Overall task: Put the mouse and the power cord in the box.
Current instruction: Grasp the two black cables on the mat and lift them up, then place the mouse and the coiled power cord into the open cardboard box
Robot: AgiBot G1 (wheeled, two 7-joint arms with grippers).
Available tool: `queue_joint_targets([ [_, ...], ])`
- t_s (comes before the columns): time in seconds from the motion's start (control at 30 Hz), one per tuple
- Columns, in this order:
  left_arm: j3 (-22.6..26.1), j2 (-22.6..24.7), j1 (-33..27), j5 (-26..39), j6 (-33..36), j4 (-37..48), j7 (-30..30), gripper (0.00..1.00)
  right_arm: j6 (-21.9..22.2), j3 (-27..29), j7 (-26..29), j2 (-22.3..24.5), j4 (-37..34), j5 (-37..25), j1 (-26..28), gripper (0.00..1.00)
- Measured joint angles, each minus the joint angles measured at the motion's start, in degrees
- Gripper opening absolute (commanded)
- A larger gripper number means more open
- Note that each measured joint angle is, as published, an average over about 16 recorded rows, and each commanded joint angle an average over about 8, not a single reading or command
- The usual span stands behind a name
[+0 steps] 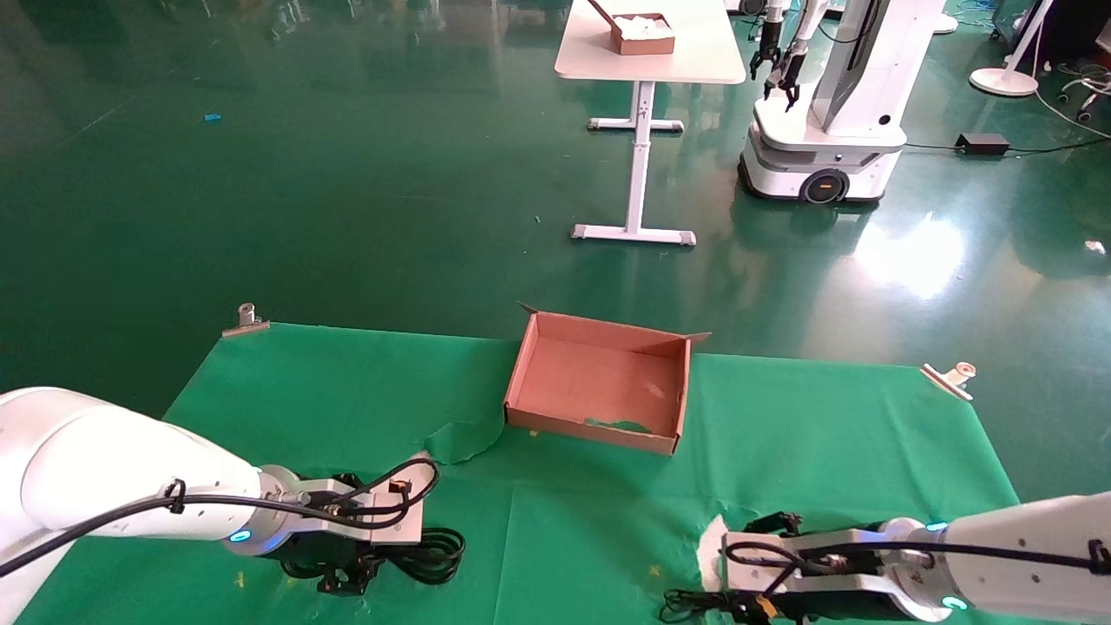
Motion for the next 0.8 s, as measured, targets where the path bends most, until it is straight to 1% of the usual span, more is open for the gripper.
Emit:
queue_joint_targets([
  [0.8,0.00,-0.01,0.00,0.08,-0.04,0.00,0.00,0.00,-0.09,0.01,0.04,0.06,0.09,0.10,0.03,0.00],
])
